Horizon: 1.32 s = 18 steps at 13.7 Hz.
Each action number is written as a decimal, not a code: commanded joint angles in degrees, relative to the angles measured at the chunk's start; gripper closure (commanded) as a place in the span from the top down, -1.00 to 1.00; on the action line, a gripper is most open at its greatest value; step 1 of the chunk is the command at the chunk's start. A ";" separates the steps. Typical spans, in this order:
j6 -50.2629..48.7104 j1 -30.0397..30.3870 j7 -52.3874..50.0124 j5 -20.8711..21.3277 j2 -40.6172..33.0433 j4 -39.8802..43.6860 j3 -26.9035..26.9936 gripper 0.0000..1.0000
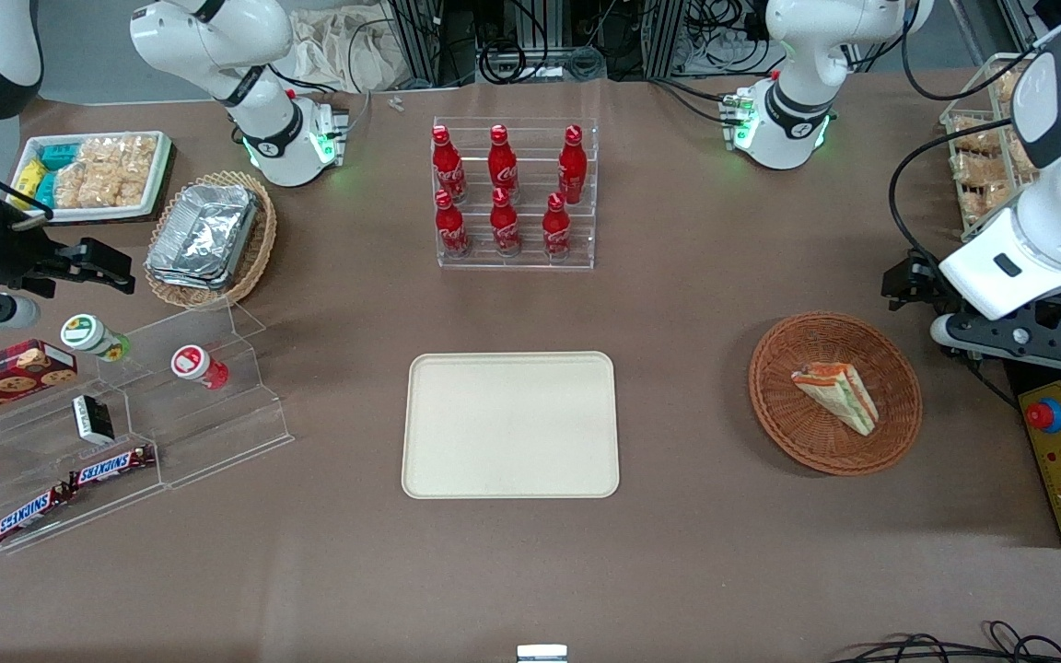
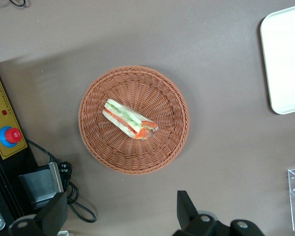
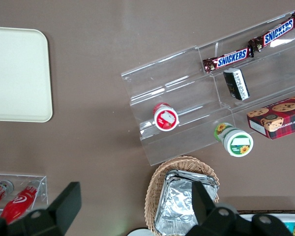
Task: Place sandwich from basket to tray
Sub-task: 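Lower the open left gripper over the wrapped sandwich in the wicker basket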
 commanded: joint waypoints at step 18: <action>24.64 3.92 -63.55 0.56 9.06 -18.38 0.61 1.00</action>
